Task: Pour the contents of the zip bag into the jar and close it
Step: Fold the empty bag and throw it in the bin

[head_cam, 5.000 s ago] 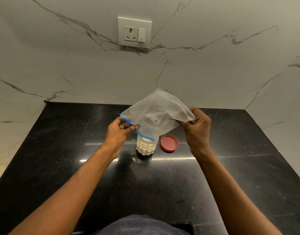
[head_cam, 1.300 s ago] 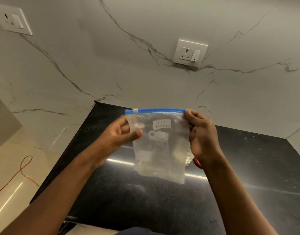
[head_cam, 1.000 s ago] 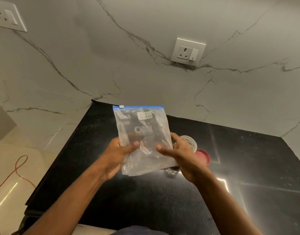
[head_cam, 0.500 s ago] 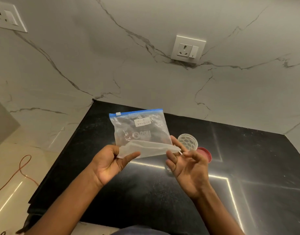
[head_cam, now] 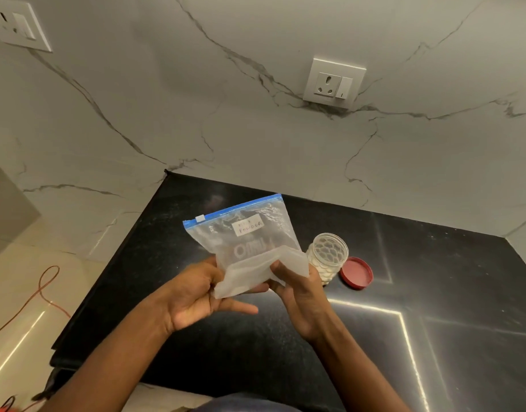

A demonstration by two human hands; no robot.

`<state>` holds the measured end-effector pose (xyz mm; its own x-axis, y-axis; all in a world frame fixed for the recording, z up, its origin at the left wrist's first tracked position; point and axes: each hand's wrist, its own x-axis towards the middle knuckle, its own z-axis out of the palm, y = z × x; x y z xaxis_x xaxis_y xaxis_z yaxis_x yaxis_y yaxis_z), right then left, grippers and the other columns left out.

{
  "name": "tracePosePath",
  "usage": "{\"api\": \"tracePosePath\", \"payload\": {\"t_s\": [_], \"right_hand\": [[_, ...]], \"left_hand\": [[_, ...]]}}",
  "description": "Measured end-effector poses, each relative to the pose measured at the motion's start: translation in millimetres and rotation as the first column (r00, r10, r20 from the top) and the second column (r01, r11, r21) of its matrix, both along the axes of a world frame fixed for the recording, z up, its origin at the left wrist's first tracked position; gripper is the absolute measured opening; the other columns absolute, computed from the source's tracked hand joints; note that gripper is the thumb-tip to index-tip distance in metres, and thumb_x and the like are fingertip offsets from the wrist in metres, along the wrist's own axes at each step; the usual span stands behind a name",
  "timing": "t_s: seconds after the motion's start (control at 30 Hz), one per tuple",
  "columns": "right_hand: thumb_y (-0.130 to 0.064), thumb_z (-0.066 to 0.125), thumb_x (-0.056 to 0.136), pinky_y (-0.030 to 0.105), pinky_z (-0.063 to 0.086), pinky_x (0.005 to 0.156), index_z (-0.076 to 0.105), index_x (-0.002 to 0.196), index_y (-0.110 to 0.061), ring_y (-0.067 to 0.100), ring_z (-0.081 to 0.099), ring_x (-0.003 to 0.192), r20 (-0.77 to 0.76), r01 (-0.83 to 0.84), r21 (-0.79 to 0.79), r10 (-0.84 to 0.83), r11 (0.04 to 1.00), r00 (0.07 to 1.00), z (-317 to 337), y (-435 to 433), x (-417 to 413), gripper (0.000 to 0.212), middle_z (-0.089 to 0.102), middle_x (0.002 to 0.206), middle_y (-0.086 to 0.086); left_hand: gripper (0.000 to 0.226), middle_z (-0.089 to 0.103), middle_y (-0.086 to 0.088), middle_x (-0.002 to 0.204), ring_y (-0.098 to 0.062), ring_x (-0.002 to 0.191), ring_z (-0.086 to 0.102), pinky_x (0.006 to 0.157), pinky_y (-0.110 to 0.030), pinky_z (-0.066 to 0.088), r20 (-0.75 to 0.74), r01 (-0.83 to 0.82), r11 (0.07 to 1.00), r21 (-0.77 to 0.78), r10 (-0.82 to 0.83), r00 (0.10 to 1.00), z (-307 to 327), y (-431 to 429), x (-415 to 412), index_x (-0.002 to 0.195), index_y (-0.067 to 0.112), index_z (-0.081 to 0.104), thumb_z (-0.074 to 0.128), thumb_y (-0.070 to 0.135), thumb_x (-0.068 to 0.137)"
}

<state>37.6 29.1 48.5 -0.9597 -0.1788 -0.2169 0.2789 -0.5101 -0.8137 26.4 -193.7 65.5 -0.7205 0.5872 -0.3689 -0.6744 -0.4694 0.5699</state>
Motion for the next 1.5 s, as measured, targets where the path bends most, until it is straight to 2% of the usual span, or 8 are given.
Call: {"api": "tracePosePath", "payload": {"t_s": [0.17, 0.37, 0.63, 0.77, 1.0, 1.27, 1.4, 1.5], "right_hand": [[-0.010, 0.083, 0.080, 0.046, 0.063, 0.090, 0.057, 0.141, -0.016, 0.031, 0.073, 0.117, 0.051, 0.142, 0.041, -0.143, 0.989, 0.988, -2.2, -0.9, -2.9, 0.067, 0.073, 0.130, 0.014], [-0.014, 0.081, 0.083, 0.059, 0.058, 0.099, 0.058, 0.140, -0.021, 0.034, 0.072, 0.118, -0.048, 0.204, 0.183, -0.198, 0.962, 0.979, -1.1, -11.8, -1.2, 0.062, 0.074, 0.126, 0.012], [-0.027, 0.076, 0.094, 0.059, 0.060, 0.095, 0.063, 0.137, -0.023, 0.034, 0.073, 0.118, -0.056, 0.175, 0.121, -0.169, 0.977, 0.984, -1.8, -19.5, -4.4, 0.044, 0.075, 0.129, 0.011], [-0.025, 0.067, 0.101, 0.041, 0.065, 0.086, 0.064, 0.131, -0.023, 0.020, 0.075, 0.110, -0.453, 0.337, 0.554, -0.064, 0.761, 0.889, -12.7, -21.9, -4.5, 0.031, 0.076, 0.118, 0.000], [-0.015, 0.076, 0.095, 0.038, 0.025, 0.130, 0.011, 0.167, -0.034, 0.017, 0.025, 0.160, -0.625, 0.544, 0.780, 0.366, 0.309, 0.689, -32.7, -18.6, -3.6, 0.099, 0.022, 0.174, -0.001], [-0.031, 0.047, 0.103, 0.054, 0.003, 0.130, -0.008, 0.164, -0.016, 0.027, -0.011, 0.160, -0.334, 0.458, 0.884, 0.556, -0.096, 0.761, -24.7, -29.1, 1.1, 0.084, -0.010, 0.174, 0.007], [-0.031, 0.002, 0.099, 0.053, -0.008, 0.130, -0.025, 0.158, -0.015, 0.024, -0.030, 0.156, -0.133, 0.287, 0.939, 0.571, -0.189, 0.810, -17.8, -36.0, 5.9, 0.067, -0.035, 0.166, 0.008], [-0.023, 0.035, 0.103, 0.052, -0.013, 0.129, -0.024, 0.160, -0.013, 0.021, -0.038, 0.153, -0.026, 0.153, 0.977, 0.632, -0.148, 0.774, -14.2, -31.9, 6.3, 0.083, -0.041, 0.164, 0.006]], "left_hand": [[0.067, 0.060, -0.014, 0.151, -0.036, 0.138, 0.058, 0.106, -0.051, 0.053, -0.256, 0.001, 0.996, 0.084, 0.021, 0.966, 0.5, -2.6, 7.3, 0.144, 0.029, 0.063, 0.072, 0.004, 0.082], [0.063, 0.076, -0.004, 0.128, -0.023, 0.115, 0.075, 0.091, -0.046, 0.063, -0.389, -0.407, 0.848, -0.339, 0.267, 0.882, 2.5, 41.6, 8.7, 0.135, 0.032, 0.063, 0.090, 0.015, 0.080], [0.059, 0.082, -0.003, 0.110, -0.021, 0.100, 0.080, 0.070, -0.035, 0.066, -0.236, -0.322, 0.875, -0.361, 0.248, 0.940, -5.3, 46.2, 11.1, 0.127, 0.025, 0.063, 0.080, -0.007, 0.081], [0.053, 0.082, -0.007, 0.109, -0.024, 0.099, 0.080, 0.073, -0.039, 0.067, -0.168, -0.373, 0.849, -0.373, 0.333, 0.928, -5.4, 50.9, 10.2, 0.127, 0.020, 0.067, 0.085, 0.005, 0.079], [0.031, 0.083, -0.003, 0.107, -0.021, 0.096, 0.081, 0.076, -0.040, 0.067, -0.252, -0.404, 0.828, -0.388, 0.326, 0.911, 6.5, 55.8, 9.5, 0.123, 0.020, 0.071, 0.077, 0.023, 0.092], [0.044, 0.073, 0.011, 0.134, -0.010, 0.124, 0.070, 0.097, -0.041, 0.058, -0.338, -0.284, 0.909, -0.305, 0.175, 0.925, 6.7, 54.5, 15.5, 0.133, 0.046, 0.064, 0.050, 0.069, 0.099], [0.034, 0.075, 0.013, 0.128, -0.004, 0.121, 0.070, 0.095, -0.030, 0.056, -0.430, -0.326, 0.836, -0.440, 0.123, 0.895, -0.7, 59.1, 14.8, 0.134, 0.044, 0.060, 0.056, 0.023, 0.108], [0.034, 0.080, 0.003, 0.121, -0.013, 0.114, 0.075, 0.091, -0.032, 0.060, -0.351, -0.364, 0.829, -0.424, 0.221, 0.910, -3.8, 58.4, 15.5, 0.136, 0.027, 0.064, 0.044, 0.012, 0.112]]}}
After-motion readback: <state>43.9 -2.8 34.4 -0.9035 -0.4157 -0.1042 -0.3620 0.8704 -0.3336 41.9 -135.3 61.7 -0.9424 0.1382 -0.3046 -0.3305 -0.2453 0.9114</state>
